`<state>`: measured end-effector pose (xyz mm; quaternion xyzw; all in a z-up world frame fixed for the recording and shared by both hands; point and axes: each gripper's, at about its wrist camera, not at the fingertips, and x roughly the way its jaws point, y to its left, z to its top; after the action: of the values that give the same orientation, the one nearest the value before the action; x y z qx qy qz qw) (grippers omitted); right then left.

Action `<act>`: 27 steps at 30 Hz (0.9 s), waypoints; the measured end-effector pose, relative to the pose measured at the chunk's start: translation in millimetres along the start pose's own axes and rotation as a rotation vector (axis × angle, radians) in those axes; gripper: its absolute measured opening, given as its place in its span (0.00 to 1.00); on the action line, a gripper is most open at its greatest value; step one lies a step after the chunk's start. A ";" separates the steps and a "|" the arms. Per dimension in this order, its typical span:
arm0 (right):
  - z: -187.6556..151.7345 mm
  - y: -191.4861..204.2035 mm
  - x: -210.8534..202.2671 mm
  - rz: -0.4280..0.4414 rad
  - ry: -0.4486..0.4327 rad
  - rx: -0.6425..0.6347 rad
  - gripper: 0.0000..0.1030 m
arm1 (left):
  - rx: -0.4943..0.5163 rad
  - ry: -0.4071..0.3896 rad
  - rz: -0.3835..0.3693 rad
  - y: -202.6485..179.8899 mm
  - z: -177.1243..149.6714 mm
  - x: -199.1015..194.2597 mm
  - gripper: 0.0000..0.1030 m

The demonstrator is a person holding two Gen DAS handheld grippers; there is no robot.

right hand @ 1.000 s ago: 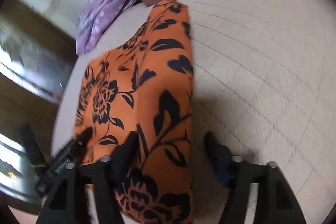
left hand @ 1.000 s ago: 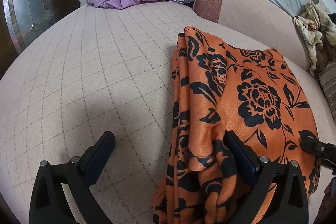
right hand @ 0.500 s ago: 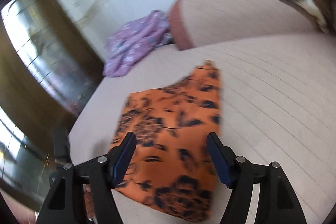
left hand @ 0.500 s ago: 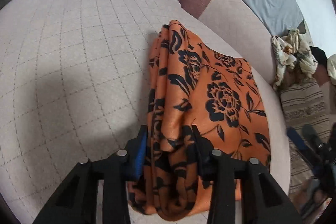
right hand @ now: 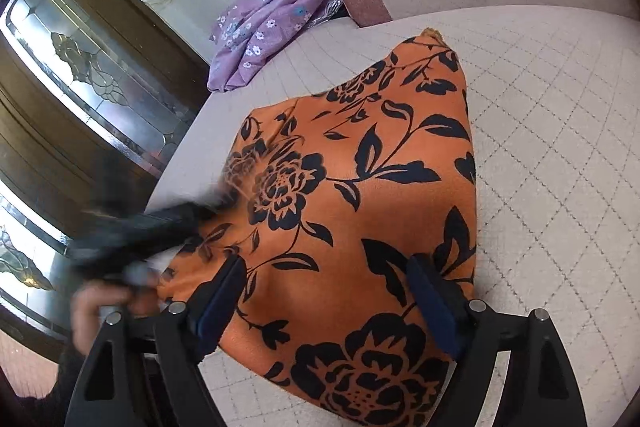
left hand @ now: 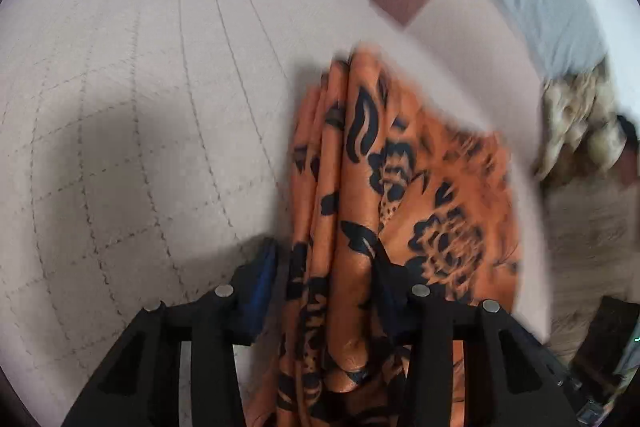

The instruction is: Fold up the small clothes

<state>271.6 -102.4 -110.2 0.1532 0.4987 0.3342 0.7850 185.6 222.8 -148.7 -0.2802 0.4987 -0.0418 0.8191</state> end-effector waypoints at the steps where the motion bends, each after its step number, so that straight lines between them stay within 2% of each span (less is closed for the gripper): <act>1: 1.1 1.5 -5.3 0.004 -0.005 -0.001 0.82 | 0.022 -0.020 0.026 -4.3 -1.3 -5.2 0.45; 2: 3.9 2.2 -13.6 0.003 -0.024 -0.005 0.82 | 0.049 -0.043 0.056 -9.4 -3.1 -9.8 0.44; 3: 6.0 1.3 -21.8 0.005 -0.061 -0.009 0.82 | 0.085 -0.073 0.091 -16.4 -5.9 -15.7 0.51; 4: 9.2 -1.0 -26.8 0.002 -0.089 -0.005 0.82 | 0.110 -0.093 0.117 -21.3 -8.1 -19.6 0.72; 5: 12.6 -5.7 -33.2 -0.009 -0.114 0.007 0.82 | 0.119 -0.103 0.133 -25.0 -8.2 -19.5 0.81; 6: 17.3 -13.6 -39.1 -0.026 -0.143 0.029 0.83 | 0.136 -0.138 0.161 -28.2 -9.7 -22.9 0.86; 8: 25.1 -31.1 -42.1 -0.045 -0.159 0.094 0.84 | 0.160 -0.155 0.183 -38.2 -7.7 -16.4 0.86; 11: 31.8 -62.4 -30.5 -0.002 -0.119 0.225 0.84 | 0.165 -0.113 0.181 -38.6 -4.7 -4.7 0.86; 15: 29.4 -75.4 -9.5 0.038 -0.065 0.285 0.84 | 0.165 -0.110 0.182 -32.8 -7.9 -7.0 0.86; 20: 27.2 -71.0 13.4 0.056 -0.017 0.276 0.84 | 0.179 -0.105 0.190 -31.0 -12.5 -7.0 0.86; 23: 27.2 -67.4 31.5 0.068 0.027 0.272 0.84 | 0.171 -0.058 0.173 -26.4 -15.0 3.9 0.86; 24: 27.4 -65.1 36.8 0.071 0.037 0.264 0.82 | 0.164 -0.036 0.160 -22.9 -16.4 10.8 0.86; 25: 28.5 -60.8 41.4 0.060 0.046 0.241 0.57 | 0.173 -0.052 0.152 -22.7 -17.7 10.8 0.80; 26: 29.7 -57.7 44.3 0.046 0.063 0.222 0.47 | 0.189 -0.042 0.126 -23.6 -18.4 12.2 0.71; 27: 31.4 -53.5 47.8 0.026 0.087 0.207 0.44 | 0.184 -0.025 0.088 -23.4 -18.1 12.9 0.44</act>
<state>332.7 -106.1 -159.1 0.2253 0.5621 0.2972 0.7382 181.8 191.1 -153.5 -0.1819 0.4943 -0.0478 0.8487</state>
